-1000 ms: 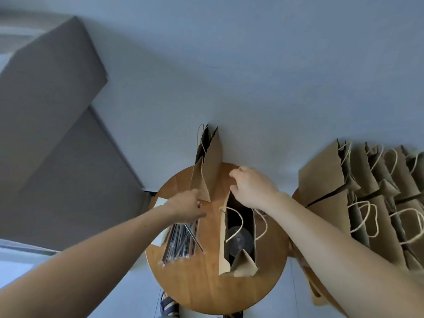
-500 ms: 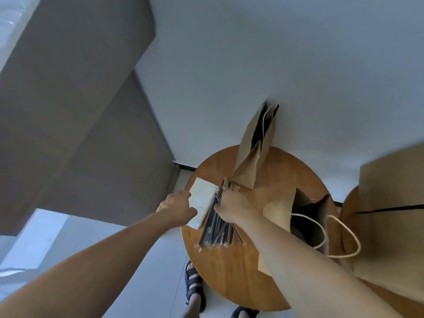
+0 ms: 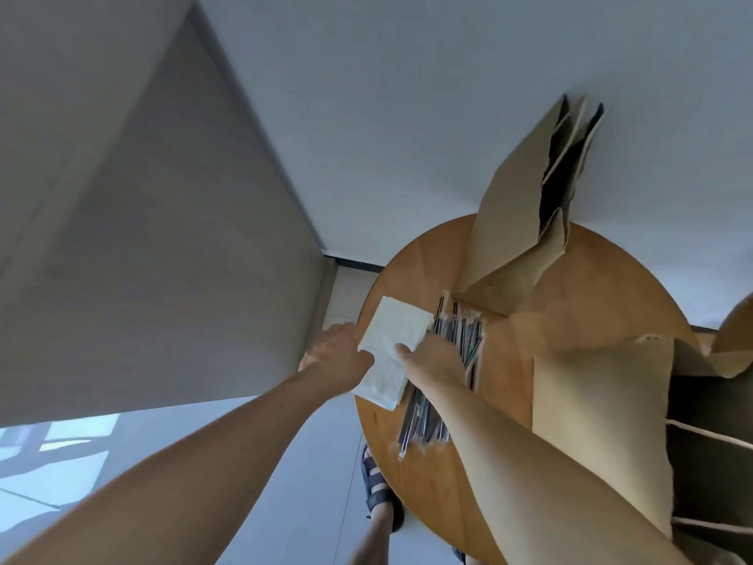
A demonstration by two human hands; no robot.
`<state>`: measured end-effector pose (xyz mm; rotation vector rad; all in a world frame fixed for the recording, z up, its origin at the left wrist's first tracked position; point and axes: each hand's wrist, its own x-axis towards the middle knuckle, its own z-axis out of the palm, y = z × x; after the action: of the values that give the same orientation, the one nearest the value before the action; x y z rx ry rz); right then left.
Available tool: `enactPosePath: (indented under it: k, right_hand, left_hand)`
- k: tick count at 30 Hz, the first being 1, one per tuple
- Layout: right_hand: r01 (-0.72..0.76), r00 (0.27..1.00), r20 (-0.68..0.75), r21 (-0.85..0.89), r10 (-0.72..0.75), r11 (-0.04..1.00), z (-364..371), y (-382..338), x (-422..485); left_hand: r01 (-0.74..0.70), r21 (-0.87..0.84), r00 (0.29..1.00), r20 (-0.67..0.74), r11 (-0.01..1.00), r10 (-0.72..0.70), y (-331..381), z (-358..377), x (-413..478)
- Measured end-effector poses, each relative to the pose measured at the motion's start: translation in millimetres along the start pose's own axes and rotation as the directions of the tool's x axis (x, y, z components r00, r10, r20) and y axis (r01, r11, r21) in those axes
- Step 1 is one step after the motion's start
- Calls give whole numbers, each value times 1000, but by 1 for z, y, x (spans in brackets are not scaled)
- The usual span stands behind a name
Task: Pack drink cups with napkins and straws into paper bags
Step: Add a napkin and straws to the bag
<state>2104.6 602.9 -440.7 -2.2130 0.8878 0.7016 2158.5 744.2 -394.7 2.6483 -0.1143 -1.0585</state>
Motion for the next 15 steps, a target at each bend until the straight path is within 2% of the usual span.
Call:
enactPosePath:
  k: [5, 11, 13, 15]
  right_hand:
    - [-8, 999, -44, -19, 7, 1000, 11, 1, 14]
    - [33, 997, -69, -121, -42, 992, 16, 8, 20]
    - [68, 993, -92, -94, -76, 993, 14, 8, 17]
    - [119, 988, -96, 7, -118, 993, 11, 9, 14]
  left_hand:
    - [-43, -24, 999, 21, 999, 43, -5, 13, 12]
    - [-20, 8, 1000, 2, 1000, 20, -13, 20, 23]
    - [-10, -11, 1000, -8, 1000, 10, -13, 20, 26]
    - [-3, -67, 1000, -21, 998, 1, -12, 20, 30]
